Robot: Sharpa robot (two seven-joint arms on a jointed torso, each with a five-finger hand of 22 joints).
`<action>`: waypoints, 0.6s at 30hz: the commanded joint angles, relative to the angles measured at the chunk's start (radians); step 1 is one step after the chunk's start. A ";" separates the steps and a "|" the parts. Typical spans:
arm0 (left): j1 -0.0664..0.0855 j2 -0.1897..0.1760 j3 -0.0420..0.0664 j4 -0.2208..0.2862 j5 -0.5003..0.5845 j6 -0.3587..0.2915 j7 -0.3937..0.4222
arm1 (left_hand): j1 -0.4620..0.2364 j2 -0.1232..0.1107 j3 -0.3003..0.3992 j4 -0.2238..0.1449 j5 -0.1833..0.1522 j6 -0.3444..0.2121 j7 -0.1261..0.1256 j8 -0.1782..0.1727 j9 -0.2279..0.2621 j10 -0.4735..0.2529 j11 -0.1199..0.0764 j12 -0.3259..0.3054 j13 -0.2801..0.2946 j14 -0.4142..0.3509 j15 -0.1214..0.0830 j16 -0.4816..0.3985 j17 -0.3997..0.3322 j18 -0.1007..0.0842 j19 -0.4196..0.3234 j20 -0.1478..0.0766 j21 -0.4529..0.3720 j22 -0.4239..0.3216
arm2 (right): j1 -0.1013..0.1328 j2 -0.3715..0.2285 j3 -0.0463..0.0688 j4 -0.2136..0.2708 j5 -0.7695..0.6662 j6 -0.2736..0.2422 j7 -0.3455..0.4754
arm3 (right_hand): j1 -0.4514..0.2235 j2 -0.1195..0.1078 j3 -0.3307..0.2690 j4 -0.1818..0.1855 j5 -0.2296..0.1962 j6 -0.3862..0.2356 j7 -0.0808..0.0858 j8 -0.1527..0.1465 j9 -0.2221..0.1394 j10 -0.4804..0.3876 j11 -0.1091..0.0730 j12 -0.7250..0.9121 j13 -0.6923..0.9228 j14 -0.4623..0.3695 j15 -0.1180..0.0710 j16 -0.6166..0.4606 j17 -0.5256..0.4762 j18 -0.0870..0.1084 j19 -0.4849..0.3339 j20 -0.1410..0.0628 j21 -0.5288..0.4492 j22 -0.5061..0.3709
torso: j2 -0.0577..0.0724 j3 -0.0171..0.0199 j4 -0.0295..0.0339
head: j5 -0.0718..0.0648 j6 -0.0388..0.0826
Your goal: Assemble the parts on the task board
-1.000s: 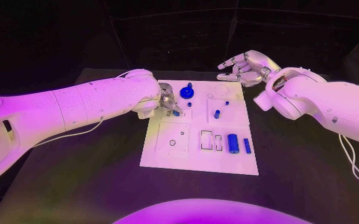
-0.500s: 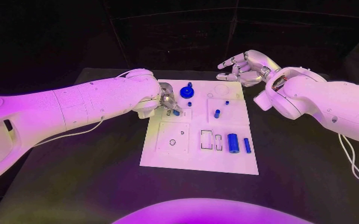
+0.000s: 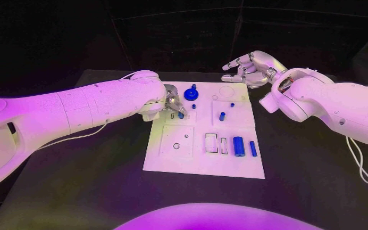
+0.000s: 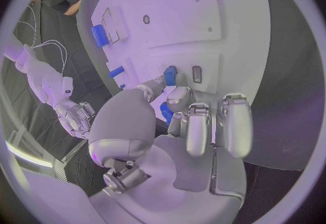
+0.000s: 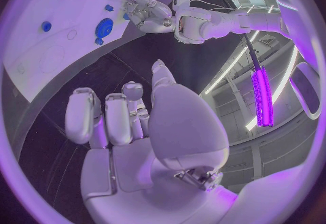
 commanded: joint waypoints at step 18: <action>-0.002 0.010 -0.001 -0.012 -0.002 -0.003 -0.006 | -0.096 -0.012 -0.158 0.079 -0.010 0.011 -0.001 0.027 0.022 0.005 -0.002 0.011 -0.001 0.106 -0.008 0.003 0.263 -0.018 0.036 -0.012 0.005 0.055 | 0.002 0.001 0.001 0.000 -0.001 0.001 0.014 | -0.040 -0.001 -0.062 0.051 -0.134 -0.022 0.005 0.019 0.000 -0.062 0.006 -0.048 -0.060 0.006 0.009 -0.053 -0.052 0.019 -0.053 0.007 -0.051 -0.064 | 0.000 -0.0009 0.0015 | -0.004 0.000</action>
